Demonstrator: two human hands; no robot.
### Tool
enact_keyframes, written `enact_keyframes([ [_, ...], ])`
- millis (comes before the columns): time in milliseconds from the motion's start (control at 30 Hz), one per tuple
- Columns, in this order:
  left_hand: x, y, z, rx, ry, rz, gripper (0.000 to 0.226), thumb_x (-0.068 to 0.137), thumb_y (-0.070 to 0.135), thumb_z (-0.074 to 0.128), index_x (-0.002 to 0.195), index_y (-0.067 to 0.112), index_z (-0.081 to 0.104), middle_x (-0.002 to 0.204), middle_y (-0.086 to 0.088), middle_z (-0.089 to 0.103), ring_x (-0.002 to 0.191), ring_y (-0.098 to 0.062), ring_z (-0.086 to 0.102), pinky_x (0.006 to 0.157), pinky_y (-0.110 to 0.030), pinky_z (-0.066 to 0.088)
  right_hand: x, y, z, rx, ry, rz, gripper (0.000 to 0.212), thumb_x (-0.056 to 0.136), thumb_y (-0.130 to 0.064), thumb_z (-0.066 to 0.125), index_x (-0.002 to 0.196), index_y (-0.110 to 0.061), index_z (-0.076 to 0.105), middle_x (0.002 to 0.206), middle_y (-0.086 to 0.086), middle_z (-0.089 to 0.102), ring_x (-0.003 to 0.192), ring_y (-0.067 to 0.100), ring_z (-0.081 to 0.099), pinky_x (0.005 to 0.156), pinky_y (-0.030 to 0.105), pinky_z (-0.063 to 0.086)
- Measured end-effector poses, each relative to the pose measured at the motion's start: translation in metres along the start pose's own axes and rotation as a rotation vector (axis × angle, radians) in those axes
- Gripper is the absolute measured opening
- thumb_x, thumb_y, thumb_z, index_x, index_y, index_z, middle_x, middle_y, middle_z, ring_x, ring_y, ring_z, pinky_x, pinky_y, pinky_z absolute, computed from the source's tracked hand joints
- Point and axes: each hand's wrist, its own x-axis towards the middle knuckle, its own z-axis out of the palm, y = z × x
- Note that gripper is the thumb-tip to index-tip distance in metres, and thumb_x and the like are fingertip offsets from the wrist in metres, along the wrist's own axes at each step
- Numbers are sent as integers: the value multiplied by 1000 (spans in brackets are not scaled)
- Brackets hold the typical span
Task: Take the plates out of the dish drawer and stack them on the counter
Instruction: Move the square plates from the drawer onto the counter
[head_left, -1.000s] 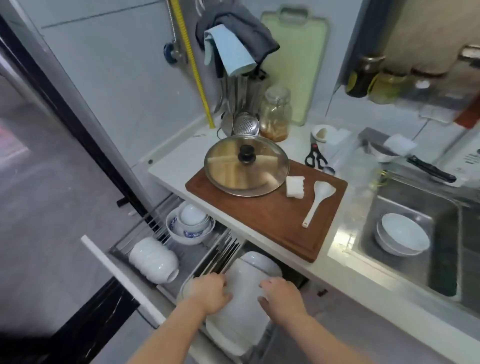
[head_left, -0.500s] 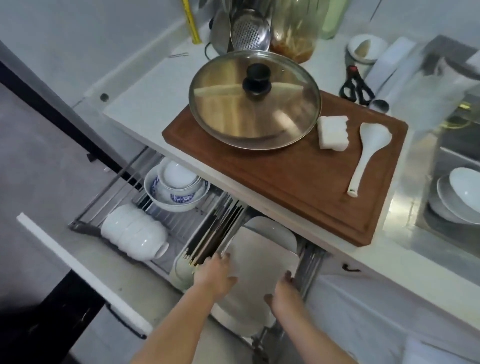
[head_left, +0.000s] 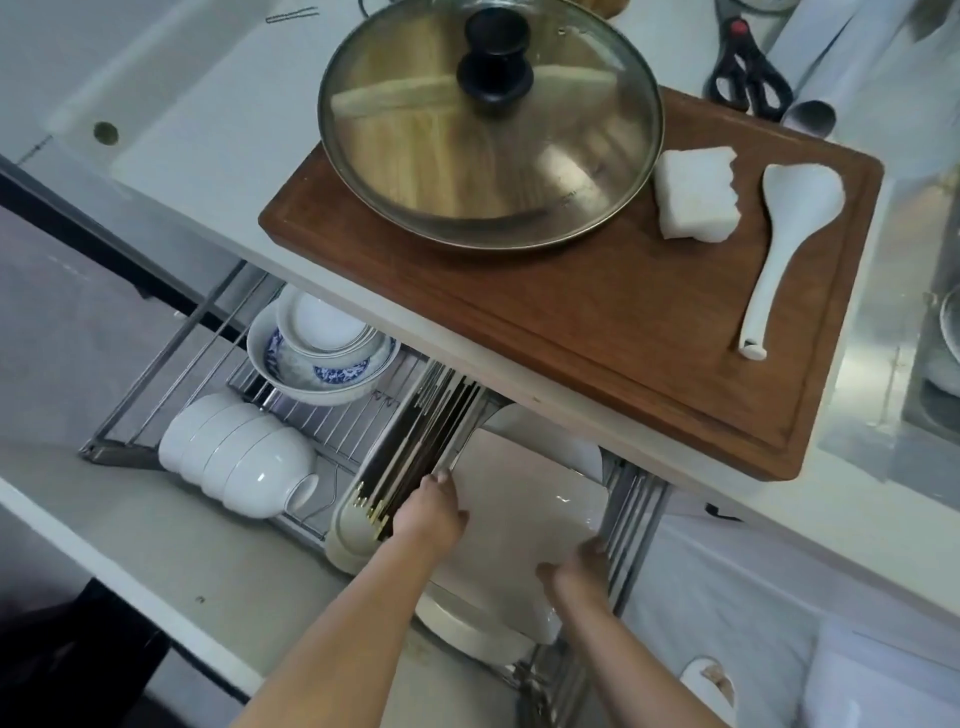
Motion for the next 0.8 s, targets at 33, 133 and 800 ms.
enact_keyframes([
  [33,1,1,0,-24,-9,-12,66,95,30,52,149,13,17,135,-12,44,112,-30,58,82,-41,53,-1,-1,0,2,1,10,93,83,-7,67,148,10,3,152,27,25,140,37,32,113,39,35],
  [133,2,2,-1,-78,-6,-44,61,96,27,51,147,14,21,134,-13,45,110,-30,59,80,-38,52,-2,-2,0,14,0,32,93,82,-6,67,148,9,3,151,28,25,138,38,33,112,40,36],
  [800,-95,-57,-112,-199,206,-59,50,93,19,50,139,5,37,131,-16,56,120,-32,53,97,-38,45,-123,-53,-30,89,-76,-266,47,86,-8,55,130,-2,41,125,15,56,109,31,59,83,30,48],
])
